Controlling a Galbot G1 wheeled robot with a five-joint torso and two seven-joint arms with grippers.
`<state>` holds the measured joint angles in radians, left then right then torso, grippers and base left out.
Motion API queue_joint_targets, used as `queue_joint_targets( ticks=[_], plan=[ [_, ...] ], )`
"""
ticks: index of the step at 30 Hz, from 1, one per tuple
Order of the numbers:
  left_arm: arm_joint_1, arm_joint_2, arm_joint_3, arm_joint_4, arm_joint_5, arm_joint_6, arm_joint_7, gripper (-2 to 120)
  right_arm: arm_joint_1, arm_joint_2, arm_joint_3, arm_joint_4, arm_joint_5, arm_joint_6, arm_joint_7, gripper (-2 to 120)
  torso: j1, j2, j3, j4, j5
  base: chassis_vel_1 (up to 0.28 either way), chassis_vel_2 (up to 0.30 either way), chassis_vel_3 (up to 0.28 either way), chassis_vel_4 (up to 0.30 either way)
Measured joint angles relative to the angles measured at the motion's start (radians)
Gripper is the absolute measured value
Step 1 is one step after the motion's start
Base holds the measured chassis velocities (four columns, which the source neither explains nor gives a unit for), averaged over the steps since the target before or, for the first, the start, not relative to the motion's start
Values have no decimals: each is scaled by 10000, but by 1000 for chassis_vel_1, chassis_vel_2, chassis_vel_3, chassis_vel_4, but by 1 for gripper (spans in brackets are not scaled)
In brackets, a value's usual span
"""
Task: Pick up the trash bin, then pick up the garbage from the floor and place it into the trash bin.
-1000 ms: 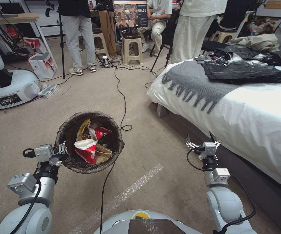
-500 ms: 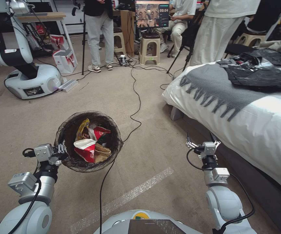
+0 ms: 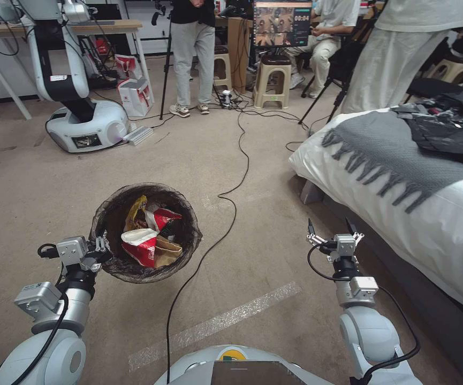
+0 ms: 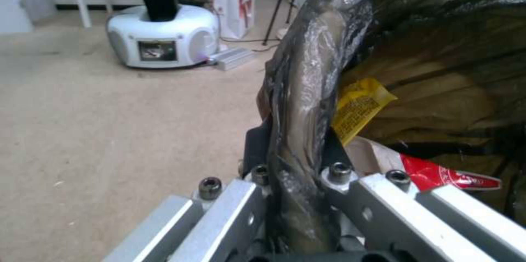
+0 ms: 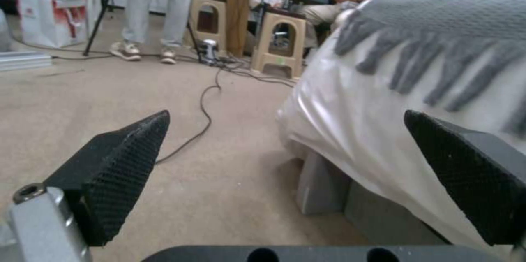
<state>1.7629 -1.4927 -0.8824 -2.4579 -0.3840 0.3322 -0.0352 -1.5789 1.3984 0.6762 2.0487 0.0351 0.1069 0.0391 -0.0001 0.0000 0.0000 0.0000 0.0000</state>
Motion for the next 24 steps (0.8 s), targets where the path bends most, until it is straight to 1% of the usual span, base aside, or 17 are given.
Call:
queue_joint_targets(
  ticks=[19,21,23,24],
  plan=[
    [-116,-6,72,88,7,-25,46,0,35,24,41,-75,1,33,11,100,0,0,0,2,0,38,41,48,40],
    [-139,15,68,89,5,15,74,0,41,25,38,-87,2,33,12,100,0,0,0,3,0,0,0,0,0],
    [-267,140,36,85,-91,329,152,0,50,30,25,-133,2,33,15,100,0,0,0,2,1,0,0,0,0],
    [-267,140,36,85,-91,329,152,0,50,30,25,-133,2,33,15,100,0,0,0,2,1,0,0,0,0]
  ],
)
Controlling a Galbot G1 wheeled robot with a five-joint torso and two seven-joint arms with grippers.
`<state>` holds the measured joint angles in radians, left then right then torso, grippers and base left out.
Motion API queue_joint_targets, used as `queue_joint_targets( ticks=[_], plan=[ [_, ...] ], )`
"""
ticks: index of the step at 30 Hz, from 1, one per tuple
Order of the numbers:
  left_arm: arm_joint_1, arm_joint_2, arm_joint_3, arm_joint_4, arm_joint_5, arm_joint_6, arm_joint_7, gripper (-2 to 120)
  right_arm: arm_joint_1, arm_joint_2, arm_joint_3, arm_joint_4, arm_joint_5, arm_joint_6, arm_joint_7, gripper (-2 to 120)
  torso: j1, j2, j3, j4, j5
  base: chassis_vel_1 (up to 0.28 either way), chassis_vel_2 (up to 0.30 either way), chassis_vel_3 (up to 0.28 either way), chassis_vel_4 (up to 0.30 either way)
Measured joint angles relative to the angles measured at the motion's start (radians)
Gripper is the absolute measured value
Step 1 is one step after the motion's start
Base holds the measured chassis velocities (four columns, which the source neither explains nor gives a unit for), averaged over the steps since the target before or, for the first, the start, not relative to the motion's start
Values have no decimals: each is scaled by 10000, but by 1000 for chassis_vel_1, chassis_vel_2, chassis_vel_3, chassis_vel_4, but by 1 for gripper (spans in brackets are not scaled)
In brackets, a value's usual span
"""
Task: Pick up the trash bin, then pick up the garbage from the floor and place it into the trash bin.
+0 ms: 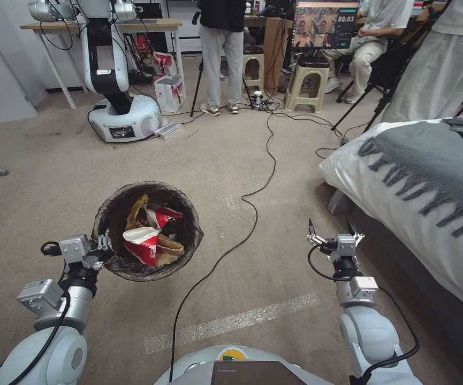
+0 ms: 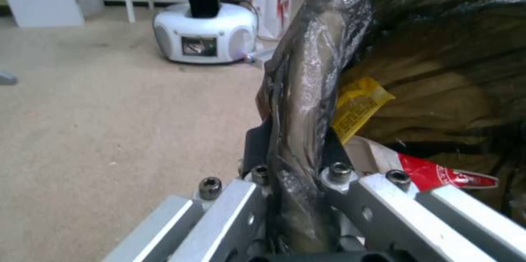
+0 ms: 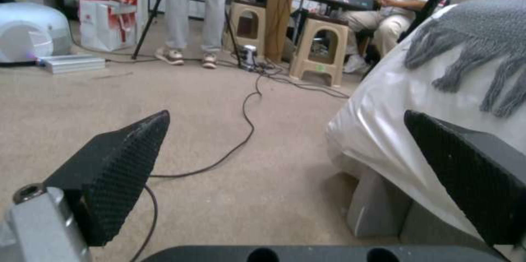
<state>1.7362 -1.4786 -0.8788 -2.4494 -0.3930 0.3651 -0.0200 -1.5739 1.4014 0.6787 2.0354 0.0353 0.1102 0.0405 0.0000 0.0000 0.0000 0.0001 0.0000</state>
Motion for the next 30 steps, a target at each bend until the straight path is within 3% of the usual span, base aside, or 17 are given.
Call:
queue_joint_targets(
  ticks=[6,7,9,10,11,12,15,24,30],
  plan=[
    [-560,391,-4,-75,-835,1876,-724,0,-17,58,-26,-55,-39,55,-6,100,0,0,0,-1,-1,0,0,0,0],
    [-560,391,-4,-75,-835,1876,-724,0,-17,58,-26,-55,-39,55,-6,100,0,0,0,-1,-1,0,0,0,0],
    [-959,755,-125,-108,-1411,2950,-1308,0,-44,68,-31,-75,-81,106,-29,100,0,0,0,-1,-2,0,0,0,0],
    [-959,755,-125,-108,-1411,2950,-1308,0,-44,68,-31,-75,-81,106,-29,100,0,0,0,-1,-2,0,0,0,0],
    [-1331,1080,-237,-137,-2123,3582,-1949,0,-60,95,-34,-86,-92,118,-30,100,0,0,0,-4,-2,0,0,0,0],
    [-1543,1299,-289,-128,-2623,3703,-2402,0,-86,111,-42,-89,-104,135,-29,100,0,0,0,-3,-2,0,0,0,0],
    [-1693,1529,-314,27,-2879,3800,-2738,0,-122,126,-53,-90,-111,153,-30,100,0,0,0,-4,-1,0,0,0,0],
    [-1825,1919,-325,910,-3183,3798,-2949,0,-233,156,-90,-108,-166,225,-23,100,0,0,0,0,-2,0,0,0,0],
    [-1940,2205,-286,1359,-4204,3755,-3712,0,-332,198,-134,-38,-232,267,-6,100,0,0,0,-3,-2,0,0,0,0]
  ],
)
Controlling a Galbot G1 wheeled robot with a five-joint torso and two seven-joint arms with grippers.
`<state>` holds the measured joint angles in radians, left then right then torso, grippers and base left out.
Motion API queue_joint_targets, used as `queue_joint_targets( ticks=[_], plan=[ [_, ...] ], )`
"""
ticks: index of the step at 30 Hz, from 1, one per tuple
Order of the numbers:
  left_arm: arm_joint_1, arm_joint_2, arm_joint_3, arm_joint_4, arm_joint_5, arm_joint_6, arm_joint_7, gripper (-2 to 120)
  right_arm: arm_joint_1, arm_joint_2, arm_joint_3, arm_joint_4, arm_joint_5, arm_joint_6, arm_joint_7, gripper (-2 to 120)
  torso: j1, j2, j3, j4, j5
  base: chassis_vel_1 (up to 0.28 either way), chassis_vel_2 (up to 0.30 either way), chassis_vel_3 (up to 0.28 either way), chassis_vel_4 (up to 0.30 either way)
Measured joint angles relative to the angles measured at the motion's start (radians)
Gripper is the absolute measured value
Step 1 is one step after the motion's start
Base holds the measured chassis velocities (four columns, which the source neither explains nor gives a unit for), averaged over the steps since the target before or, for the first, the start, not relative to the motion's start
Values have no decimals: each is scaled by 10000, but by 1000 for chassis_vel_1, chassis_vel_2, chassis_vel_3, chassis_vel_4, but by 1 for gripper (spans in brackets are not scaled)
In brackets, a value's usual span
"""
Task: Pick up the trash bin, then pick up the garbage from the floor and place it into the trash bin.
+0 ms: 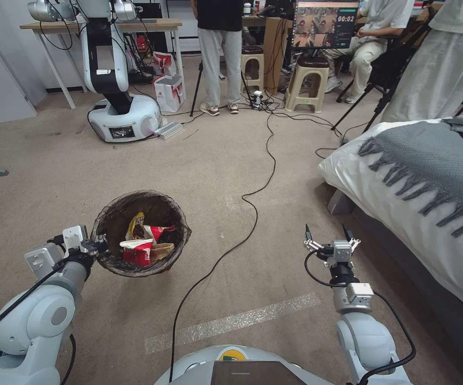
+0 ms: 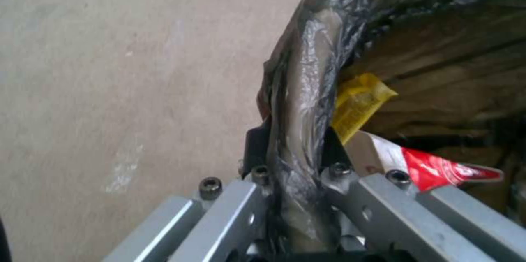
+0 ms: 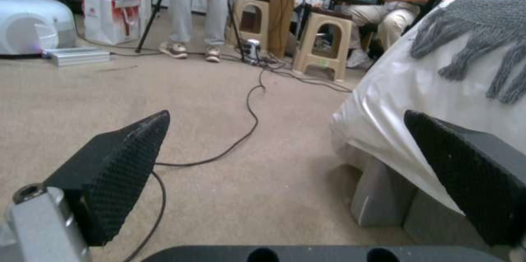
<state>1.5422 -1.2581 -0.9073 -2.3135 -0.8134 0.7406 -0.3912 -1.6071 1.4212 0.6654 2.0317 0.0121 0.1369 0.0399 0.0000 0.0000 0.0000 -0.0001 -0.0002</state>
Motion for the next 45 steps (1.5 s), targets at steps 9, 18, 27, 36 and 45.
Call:
queue_joint_targets(
  ticks=[9,18,27,36,45],
  plan=[
    [250,-45,281,269,-1136,-28,-1179,0,-140,42,-55,-41,-39,104,20,100,0,0,0,1,2,0,0,0,0],
    [314,-259,503,590,-1563,-40,-1599,0,-129,68,-220,-95,-100,117,37,100,0,0,0,2,1,0,0,0,0],
    [253,-278,552,991,-1841,-49,-1979,0,-99,58,-296,-235,-140,121,46,100,0,1,0,1,2,0,0,0,0],
    [135,-273,547,1250,-1932,-64,-2066,27,-64,73,-402,-312,-198,123,54,100,0,1,-1,1,3,0,0,0,0],
    [116,-301,316,677,-1022,-64,-1506,58,-78,39,-365,-347,-192,140,65,100,0,1,0,1,1,0,0,0,0]
  ],
)
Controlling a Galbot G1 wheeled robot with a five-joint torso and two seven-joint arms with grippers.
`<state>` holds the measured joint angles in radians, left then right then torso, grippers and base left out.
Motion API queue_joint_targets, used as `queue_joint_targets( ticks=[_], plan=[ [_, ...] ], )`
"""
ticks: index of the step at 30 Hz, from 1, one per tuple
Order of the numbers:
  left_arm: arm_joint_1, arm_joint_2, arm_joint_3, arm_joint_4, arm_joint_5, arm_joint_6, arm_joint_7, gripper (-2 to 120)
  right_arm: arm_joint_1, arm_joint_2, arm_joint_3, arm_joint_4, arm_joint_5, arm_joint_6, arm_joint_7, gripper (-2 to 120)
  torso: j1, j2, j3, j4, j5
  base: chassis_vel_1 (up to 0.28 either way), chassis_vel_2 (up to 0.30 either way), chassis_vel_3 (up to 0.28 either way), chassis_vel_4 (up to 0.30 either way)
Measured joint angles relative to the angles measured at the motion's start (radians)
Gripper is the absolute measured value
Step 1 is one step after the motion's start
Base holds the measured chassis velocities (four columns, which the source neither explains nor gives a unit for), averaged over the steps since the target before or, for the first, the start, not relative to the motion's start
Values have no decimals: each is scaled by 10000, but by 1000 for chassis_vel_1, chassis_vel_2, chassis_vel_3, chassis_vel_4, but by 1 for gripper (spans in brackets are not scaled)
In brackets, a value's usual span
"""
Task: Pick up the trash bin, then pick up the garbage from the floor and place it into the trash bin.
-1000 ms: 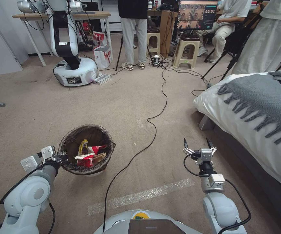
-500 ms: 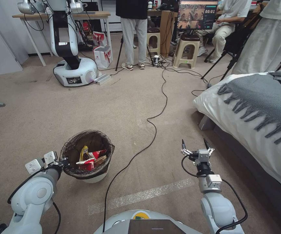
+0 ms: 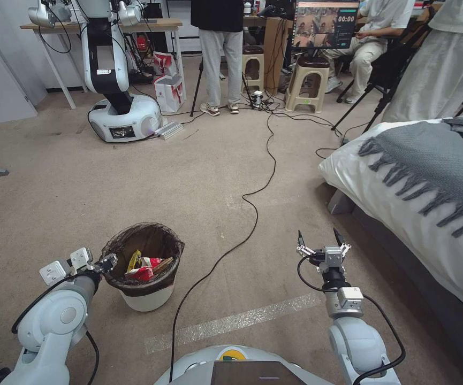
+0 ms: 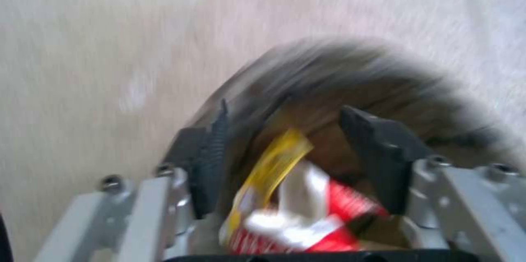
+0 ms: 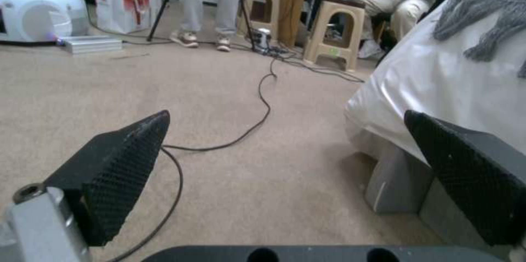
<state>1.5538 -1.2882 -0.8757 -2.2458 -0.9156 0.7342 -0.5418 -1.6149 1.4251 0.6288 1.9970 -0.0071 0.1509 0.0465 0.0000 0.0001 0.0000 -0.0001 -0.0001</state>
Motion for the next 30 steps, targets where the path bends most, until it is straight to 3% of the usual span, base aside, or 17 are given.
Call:
queue_joint_targets(
  ticks=[3,5,7,8,11,12,13,15,16,18,19,22,23,26,30],
  plan=[
    [29,-61,-154,-626,632,1,431,66,13,-14,23,1,7,0,6,100,0,0,0,0,5,0,0,0,0],
    [45,-105,-186,-1069,608,2,455,71,33,-20,34,6,19,0,15,100,0,0,-1,0,2,0,0,0,0],
    [141,-214,-140,-1753,1102,-276,411,84,106,-13,17,37,49,3,228,100,0,0,0,-2,3,0,0,0,0],
    [141,-214,-140,-1753,1102,-276,411,84,106,-13,17,37,49,3,228,100,0,0,0,-2,3,0,0,0,0],
    [605,-579,-124,-2285,3756,-2286,1456,96,103,60,-26,343,220,-95,615,100,0,0,-1,2,4,0,0,0,0],
    [605,-579,-124,-2285,3756,-2286,1456,96,103,60,-26,343,220,-95,615,100,0,0,-1,2,4,0,0,0,0],
    [811,-679,-141,-2292,4490,-3039,1828,99,2,88,-28,535,269,-143,745,100,0,0,0,4,5,0,0,0,0],
    [1253,-840,-183,-1978,5381,-4149,2557,99,-199,146,-38,937,367,-306,1142,100,0,0,-1,-6,3,0,0,0,0],
    [1253,-840,-183,-1978,5381,-4149,2557,99,-199,146,-38,937,367,-306,1142,100,0,0,-1,-6,3,0,0,0,0],
    [1848,-1091,-281,-1364,6145,-5355,3446,100,-267,184,-79,1269,409,-396,1479,100,0,0,-1,2,0,0,0,0,0],
    [1848,-1091,-281,-1364,6145,-5355,3446,100,-267,184,-79,1269,409,-396,1479,100,0,0,-1,2,0,0,0,0,0],
    [2756,-1471,-192,-46,7167,-8088,4261,100,-328,192,-108,1571,401,-331,1543,100,0,0,-1,3,-1,0,0,0,0],
    [2756,-1471,-192,-46,7167,-8088,4261,100,-328,192,-108,1571,401,-331,1543,100,0,0,-1,3,-1,0,0,0,0],
    [3432,-1770,67,1083,7908,-9781,3689,100,-541,253,-154,1574,370,-124,1551,100,0,0,-1,1,-1,0,0,0,0],
    [3935,-1866,327,1705,8267,-10557,3082,100,-1002,407,-283,1472,200,227,1508,100,0,0,-1,0,1,0,0,0,0]
  ],
)
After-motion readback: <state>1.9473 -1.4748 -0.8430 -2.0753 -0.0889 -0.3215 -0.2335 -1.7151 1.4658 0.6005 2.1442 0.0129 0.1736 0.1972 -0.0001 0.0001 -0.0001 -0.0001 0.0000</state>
